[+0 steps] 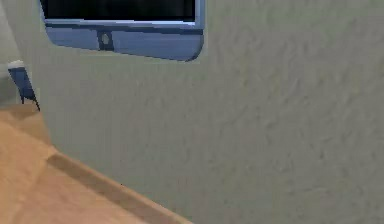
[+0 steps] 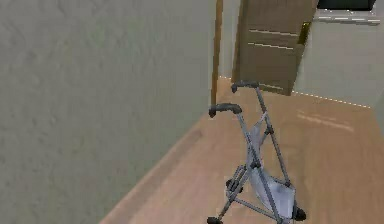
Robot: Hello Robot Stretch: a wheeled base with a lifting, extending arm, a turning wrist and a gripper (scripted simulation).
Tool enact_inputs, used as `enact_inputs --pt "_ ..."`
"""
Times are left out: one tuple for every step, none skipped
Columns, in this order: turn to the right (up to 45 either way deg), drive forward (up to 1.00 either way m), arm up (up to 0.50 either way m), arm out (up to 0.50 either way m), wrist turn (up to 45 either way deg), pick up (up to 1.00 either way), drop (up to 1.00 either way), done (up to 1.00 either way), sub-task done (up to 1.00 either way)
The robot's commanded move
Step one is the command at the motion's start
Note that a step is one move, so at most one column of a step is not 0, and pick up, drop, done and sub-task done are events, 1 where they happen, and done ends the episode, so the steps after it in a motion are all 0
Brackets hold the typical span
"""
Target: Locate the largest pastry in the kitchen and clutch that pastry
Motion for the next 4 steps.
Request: enact_inputs --pt "45.0 0.00 0.00 0.00 0.0 0.00 0.00 0.00 0.00" --pt "45.0 0.00 0.00 0.00 0.0 0.00 0.00 0.00 0.00" --pt "45.0 0.00 0.00 0.00 0.0 0.00 0.00 0.00 0.00" --pt "15.0 0.00 0.00 0.00 0.0 0.00 0.00 0.00 0.00"
